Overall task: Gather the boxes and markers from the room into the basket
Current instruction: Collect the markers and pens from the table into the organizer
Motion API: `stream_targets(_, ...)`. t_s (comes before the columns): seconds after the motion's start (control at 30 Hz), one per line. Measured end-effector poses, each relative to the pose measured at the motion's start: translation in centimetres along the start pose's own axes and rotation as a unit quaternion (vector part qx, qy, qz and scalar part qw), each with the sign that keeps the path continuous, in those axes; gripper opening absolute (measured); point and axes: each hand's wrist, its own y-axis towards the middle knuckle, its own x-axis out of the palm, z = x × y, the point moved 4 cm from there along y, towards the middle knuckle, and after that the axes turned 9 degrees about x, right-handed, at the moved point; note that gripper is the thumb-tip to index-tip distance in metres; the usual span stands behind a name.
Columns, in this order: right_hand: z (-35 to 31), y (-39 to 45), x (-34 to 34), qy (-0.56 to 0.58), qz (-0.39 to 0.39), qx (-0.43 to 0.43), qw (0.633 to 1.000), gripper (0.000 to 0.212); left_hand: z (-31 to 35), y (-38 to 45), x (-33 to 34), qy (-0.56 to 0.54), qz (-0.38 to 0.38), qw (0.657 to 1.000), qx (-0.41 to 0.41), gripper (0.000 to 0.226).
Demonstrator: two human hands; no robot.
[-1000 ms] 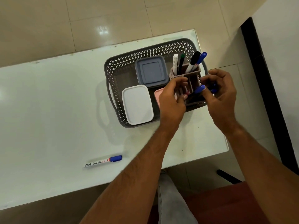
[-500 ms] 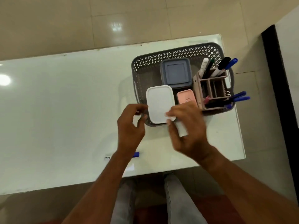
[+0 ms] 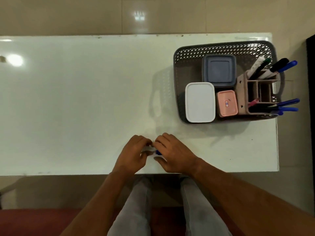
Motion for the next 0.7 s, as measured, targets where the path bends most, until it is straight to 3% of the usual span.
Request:
stream_targets(0.17, -0.9, 0.0, 1.3, -0.066, -0.013, -0.004, 0.998, 0.03, 0.0, -0.7, 0.7, 0.051, -0.013, 0.998, 0.042, 0.024)
stream_targets(0.33, -0.2, 0.2, -1.2, 0.14, 0.023, 0.107, 0.984, 0.019, 1.1, 0.1, -0.1, 0.03, 0.052, 0.998, 0.035, 0.02)
stream_targets(0.5, 0.9, 0.0, -9.7, 0.266, 0.189, 0.152, 0.933, 0.03, 5.8, 4.0, -2.2, -0.064, 0.162, 0.984, 0.047, 0.008)
stream_targets(0.7, 4.5, -2.5, -19.8, 0.259, 0.351, 0.184, 0.881, 0.04, 14.9, 12.2, -2.5, -0.137, 0.239, 0.954, 0.122, 0.012)
